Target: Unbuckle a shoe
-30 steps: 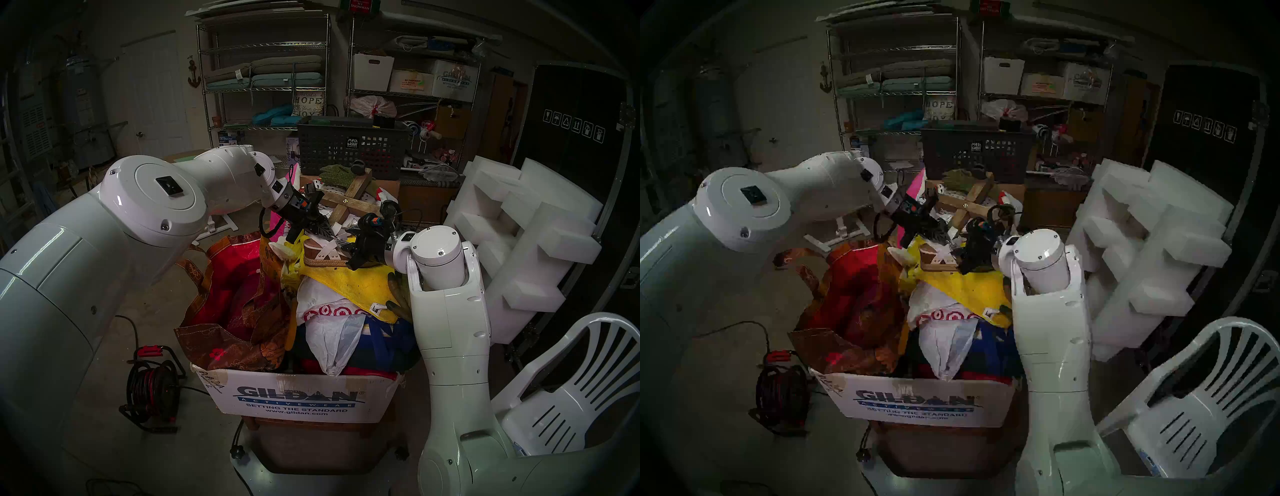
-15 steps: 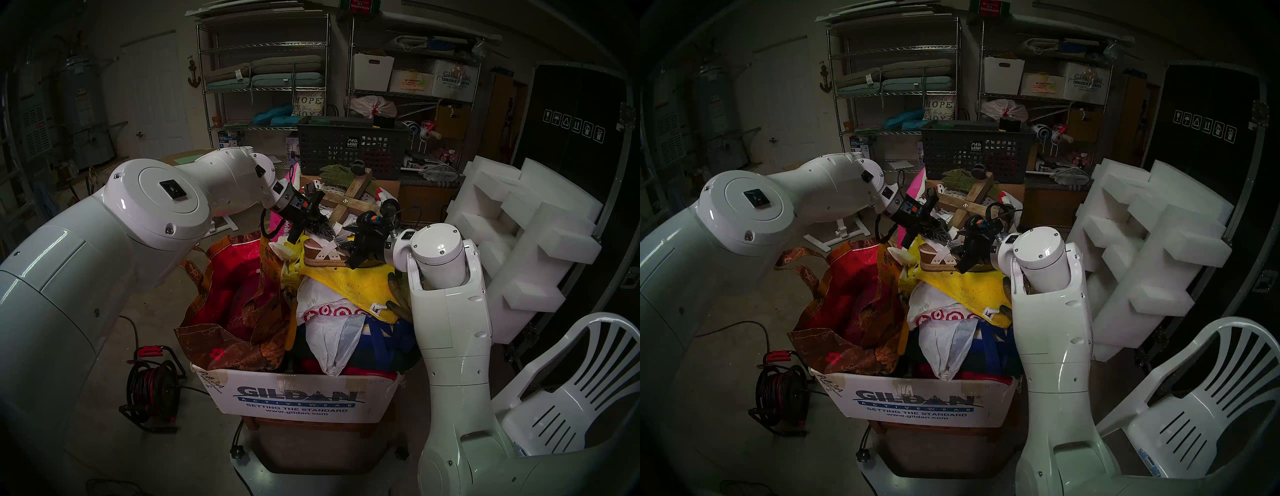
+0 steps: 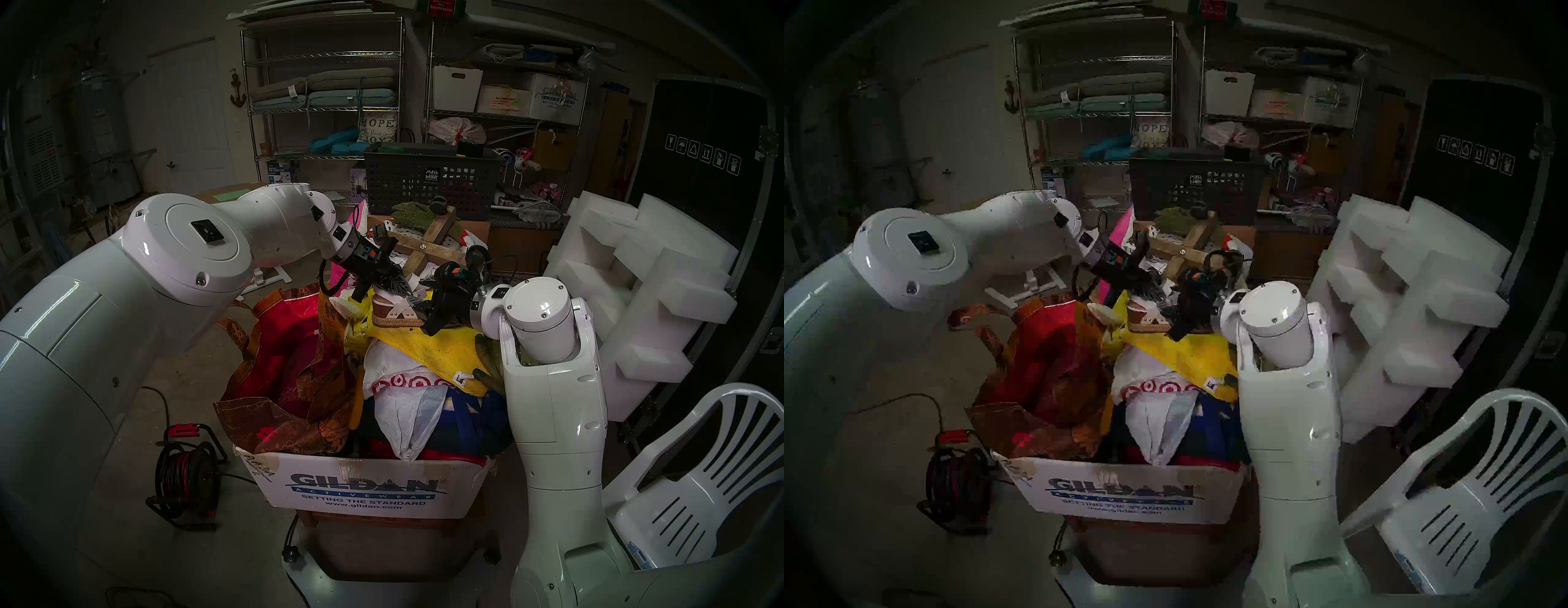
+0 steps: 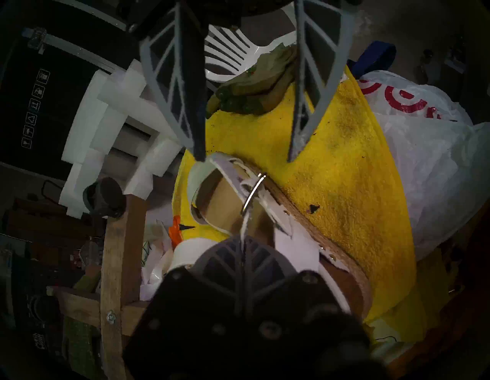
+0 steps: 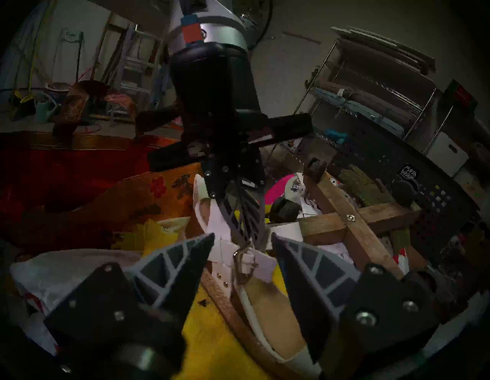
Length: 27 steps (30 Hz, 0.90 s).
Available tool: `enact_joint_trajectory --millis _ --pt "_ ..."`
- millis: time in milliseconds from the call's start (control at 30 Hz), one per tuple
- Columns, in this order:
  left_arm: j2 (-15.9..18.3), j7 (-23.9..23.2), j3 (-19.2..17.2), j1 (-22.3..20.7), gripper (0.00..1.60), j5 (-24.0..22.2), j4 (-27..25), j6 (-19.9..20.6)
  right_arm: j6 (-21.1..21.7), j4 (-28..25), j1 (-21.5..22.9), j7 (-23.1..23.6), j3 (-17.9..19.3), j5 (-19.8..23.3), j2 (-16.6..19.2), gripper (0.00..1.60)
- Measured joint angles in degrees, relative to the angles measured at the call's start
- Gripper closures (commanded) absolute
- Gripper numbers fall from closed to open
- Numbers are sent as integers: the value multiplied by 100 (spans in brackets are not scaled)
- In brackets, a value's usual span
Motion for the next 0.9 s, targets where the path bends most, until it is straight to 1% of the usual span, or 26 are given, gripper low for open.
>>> enact_joint_trajectory --millis 267,600,767,900 --pt "31 9 65 -48 160 -39 -82 -8 156 -203 -135 121 -48 -80 -9 54" --pt "52 13 138 -101 160 -105 -158 -11 225 -186 -144 139 -45 -111 -9 55" --pt "60 16 183 -120 160 -142 -171 -16 220 -170 -138 118 -54 -124 -9 61" --pt "66 22 210 -124 160 -175 -169 -20 213 -144 -132 105 -65 -133 -9 70"
